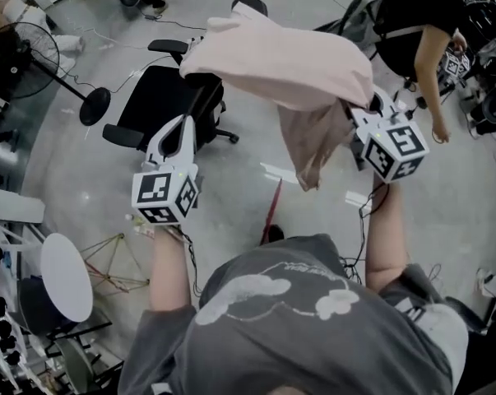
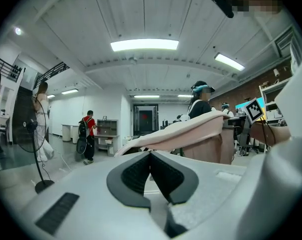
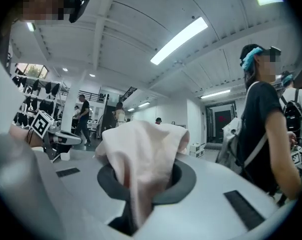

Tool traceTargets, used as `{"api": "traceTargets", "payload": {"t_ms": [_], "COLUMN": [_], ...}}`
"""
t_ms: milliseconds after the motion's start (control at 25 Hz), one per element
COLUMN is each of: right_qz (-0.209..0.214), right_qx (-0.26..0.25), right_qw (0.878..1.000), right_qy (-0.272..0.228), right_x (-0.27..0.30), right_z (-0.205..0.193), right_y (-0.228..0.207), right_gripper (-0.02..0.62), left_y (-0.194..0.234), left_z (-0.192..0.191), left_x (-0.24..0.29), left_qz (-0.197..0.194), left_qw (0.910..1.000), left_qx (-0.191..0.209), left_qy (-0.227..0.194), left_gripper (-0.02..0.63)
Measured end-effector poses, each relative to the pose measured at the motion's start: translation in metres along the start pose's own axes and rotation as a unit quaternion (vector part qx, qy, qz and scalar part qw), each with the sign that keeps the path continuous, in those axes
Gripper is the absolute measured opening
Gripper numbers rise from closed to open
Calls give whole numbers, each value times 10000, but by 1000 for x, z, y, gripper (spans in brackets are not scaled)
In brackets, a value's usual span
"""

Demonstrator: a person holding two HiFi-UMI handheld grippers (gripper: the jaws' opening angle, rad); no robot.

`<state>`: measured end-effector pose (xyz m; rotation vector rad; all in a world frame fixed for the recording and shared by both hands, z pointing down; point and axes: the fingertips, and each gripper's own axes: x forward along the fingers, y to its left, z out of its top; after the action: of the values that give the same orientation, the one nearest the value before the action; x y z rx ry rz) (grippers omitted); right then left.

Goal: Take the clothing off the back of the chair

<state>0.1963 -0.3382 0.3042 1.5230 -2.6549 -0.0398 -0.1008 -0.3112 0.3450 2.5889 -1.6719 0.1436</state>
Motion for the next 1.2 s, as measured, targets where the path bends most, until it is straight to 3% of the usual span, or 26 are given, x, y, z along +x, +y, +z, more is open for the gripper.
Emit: {"api": "traceTargets", "payload": {"t_ms": [680, 1200], "right_qz": [-459, -775], "right_qx": [-148, -79], "right_qw": [9988, 9969], "right_qy": [43, 63], "right_x": [-84, -161], "right_z": [16, 3], "right_y": [113, 198], "right_gripper": [38, 38], "left_y": [-28, -47], "left_z": [-6, -31], "left_x": [-94, -180], "left_qz": [-780, -1187], "left_qw": [9969, 9929], "left_qx": [-32, -87], "left_qy": [5, 53], "left_gripper": [0, 0]}}
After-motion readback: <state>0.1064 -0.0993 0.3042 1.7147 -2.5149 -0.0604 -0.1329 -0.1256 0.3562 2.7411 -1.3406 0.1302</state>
